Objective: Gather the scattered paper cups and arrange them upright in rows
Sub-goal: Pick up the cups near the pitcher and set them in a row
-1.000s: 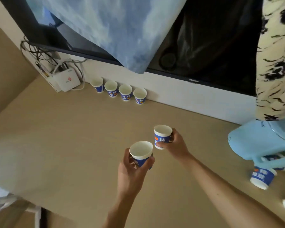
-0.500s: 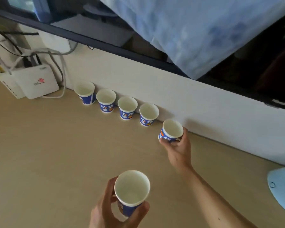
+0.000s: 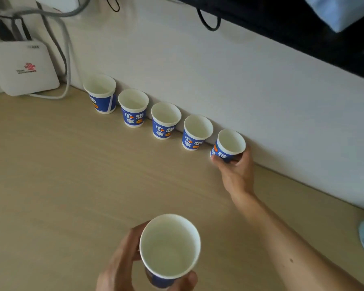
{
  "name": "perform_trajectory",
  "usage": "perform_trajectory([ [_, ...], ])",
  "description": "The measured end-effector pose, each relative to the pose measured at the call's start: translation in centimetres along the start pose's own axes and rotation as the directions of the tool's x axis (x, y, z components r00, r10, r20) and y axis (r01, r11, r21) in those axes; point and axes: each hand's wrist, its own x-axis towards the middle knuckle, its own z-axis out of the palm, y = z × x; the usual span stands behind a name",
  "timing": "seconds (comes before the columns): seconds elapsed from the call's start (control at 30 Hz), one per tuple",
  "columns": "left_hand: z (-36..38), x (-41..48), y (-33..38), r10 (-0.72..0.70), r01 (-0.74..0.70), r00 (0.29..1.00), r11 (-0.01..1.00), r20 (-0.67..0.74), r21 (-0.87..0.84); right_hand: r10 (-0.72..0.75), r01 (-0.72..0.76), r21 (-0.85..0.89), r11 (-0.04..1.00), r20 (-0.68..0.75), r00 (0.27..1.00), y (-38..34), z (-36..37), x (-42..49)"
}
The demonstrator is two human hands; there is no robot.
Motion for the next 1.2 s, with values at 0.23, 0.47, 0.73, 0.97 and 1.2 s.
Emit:
perform_trajectory([
  [0.23, -0.7, 1.0, 0.6, 0.121, -0.123, 0.992, 0.992, 0.045, 0.032, 0.007, -0.007, -0.009, 1.0, -0.019, 1.0, -0.3, 0.0, -0.1],
  [0.47, -4.7, 4.7, 0.3, 0.121, -0.106, 0.984, 0.988, -0.128, 0.114, -0.173, 0.166, -0.235, 0.958, -0.01, 0.985, -1.7, -2.7, -6.1],
  [0.73, -10.6, 15.3, -1.0, 0.174, -0.132, 0.939, 0.979, -0.298, 0.155, -0.292, 0.349, -0.096, 0.932, 0.367, 0.883, -5.2, 3.3, -13.1],
  [0.97, -11.9, 22.3, -2.6, 0.162, -0.103, 0.949, 0.97, -0.271, 0.22, -0.362, 0.406, 0.004, 0.914, 0.46, 0.811, -8.1, 9.3, -12.4],
  [1.2, -12.0, 24.6, -4.2, 0.111, -0.053, 0.954, 0.977, -0.28, 0.207, -0.28, 0.307, 0.012, 0.952, 0.442, 0.852, -10.0, 13.6, -10.7],
])
